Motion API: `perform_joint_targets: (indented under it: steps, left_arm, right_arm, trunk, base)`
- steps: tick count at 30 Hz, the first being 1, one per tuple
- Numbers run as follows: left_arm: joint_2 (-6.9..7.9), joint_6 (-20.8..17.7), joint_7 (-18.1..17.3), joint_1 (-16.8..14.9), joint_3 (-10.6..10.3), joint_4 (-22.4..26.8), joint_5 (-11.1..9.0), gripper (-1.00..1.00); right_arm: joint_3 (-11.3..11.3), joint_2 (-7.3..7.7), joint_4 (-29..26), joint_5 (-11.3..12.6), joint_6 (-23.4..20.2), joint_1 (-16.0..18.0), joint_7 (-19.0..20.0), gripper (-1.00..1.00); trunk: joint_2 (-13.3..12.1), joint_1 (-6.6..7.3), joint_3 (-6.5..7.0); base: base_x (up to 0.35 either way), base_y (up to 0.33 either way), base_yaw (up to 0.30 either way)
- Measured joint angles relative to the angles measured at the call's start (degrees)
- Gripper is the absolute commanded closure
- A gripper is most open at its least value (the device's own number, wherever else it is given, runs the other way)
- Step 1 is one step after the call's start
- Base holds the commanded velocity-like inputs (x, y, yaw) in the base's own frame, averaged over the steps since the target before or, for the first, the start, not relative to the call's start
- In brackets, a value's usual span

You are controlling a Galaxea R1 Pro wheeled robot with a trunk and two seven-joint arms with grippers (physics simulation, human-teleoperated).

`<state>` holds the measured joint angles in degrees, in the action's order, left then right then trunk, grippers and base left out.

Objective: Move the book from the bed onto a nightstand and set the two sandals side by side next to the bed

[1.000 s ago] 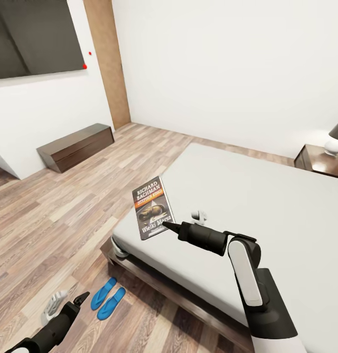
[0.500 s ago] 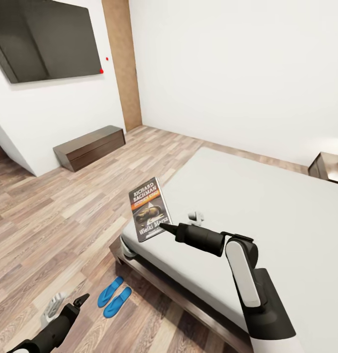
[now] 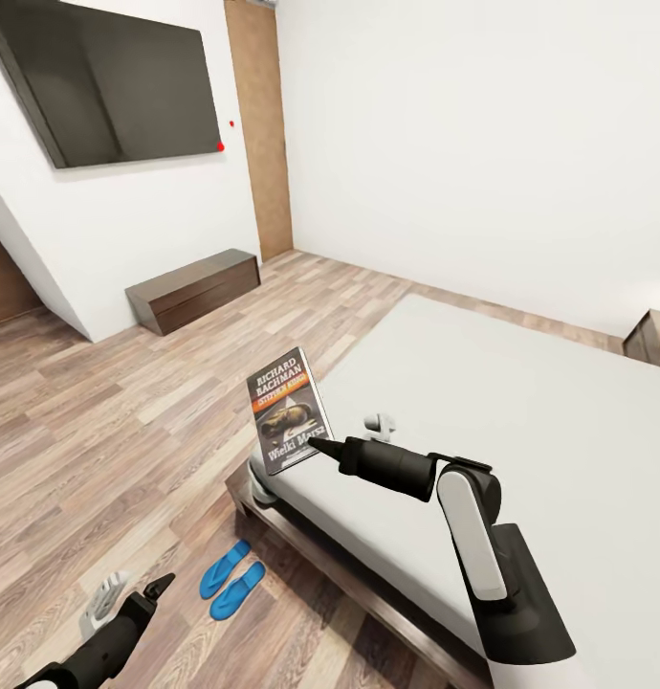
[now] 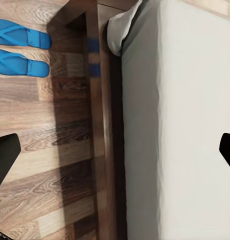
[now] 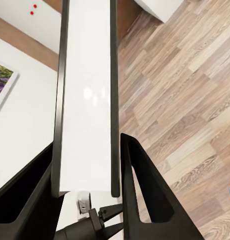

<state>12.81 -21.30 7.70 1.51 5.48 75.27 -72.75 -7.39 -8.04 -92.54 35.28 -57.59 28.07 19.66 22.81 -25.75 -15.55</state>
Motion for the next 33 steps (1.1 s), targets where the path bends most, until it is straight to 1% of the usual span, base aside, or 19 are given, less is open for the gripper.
perform_joint_targets:
  steps: [4, 11, 16, 18, 19, 23, 29, 33]
  left_arm:
    - [-0.05, 0.0, 0.0, -0.02, 0.02, 0.0, 0.04, -1.0]
    - [-0.07, 0.0, 0.0, -0.02, 0.01, -0.01, 0.05, -1.0]
    - [-0.07, 0.0, 0.01, -0.01, 0.0, -0.01, 0.05, -1.0]
    - [-0.07, 0.0, 0.01, -0.02, 0.0, -0.01, 0.05, -1.0]
    - [-0.07, 0.0, 0.01, -0.01, 0.01, -0.01, 0.05, -1.0]
    - [-0.07, 0.0, 0.0, 0.0, 0.0, -0.01, 0.05, -1.0]
    - [-0.07, 0.0, 0.0, -0.01, 0.07, -0.77, 0.06, -1.0]
    - [-0.07, 0.0, 0.0, -0.02, 0.08, -0.94, 0.05, -1.0]
  right_arm:
    - [0.06, -0.01, 0.18, -0.31, 0.01, 0.0, -0.07, 1.0]
    - [0.04, 0.0, 0.21, -2.02, 1.68, 0.05, 0.04, 1.0]
    - [-0.19, -0.06, 0.08, -2.22, 1.85, 0.07, 0.06, 1.0]
    - [-0.79, -0.05, 0.06, -2.3, 1.9, 0.07, 0.02, 1.0]
    - [-1.62, -0.04, 0.04, -2.33, 1.96, 0.08, -0.06, 1.0]
    - [-2.57, -0.02, 0.02, -2.45, 2.24, 0.08, -0.17, 1.0]
    - [-3.52, -0.01, 0.0, -2.63, 2.55, 0.09, -0.18, 1.0]
    - [-3.65, -0.01, 0.0, -2.67, 2.63, 0.09, -0.18, 1.0]
  trunk:
    - [0.0, 0.0, 0.07]
    - [0.0, 0.0, 0.17]
    - [0.0, 0.0, 0.48]
    - [0.0, 0.0, 0.63]
    - [0.0, 0.0, 0.72]
    - [0.0, 0.0, 1.06]
    - [0.0, 0.0, 1.61]
    - [0.0, 0.0, 1.98]
  base:
    - [0.0, 0.0, 0.03]
    - [0.0, 0.0, 0.009]
    - [0.0, 0.0, 0.002]
    - [0.0, 0.0, 0.001]
    - [0.0, 0.0, 0.0]
    - [0.0, 0.0, 0.0]
    - [0.0, 0.0, 0.0]
    - [0.0, 0.0, 0.0]
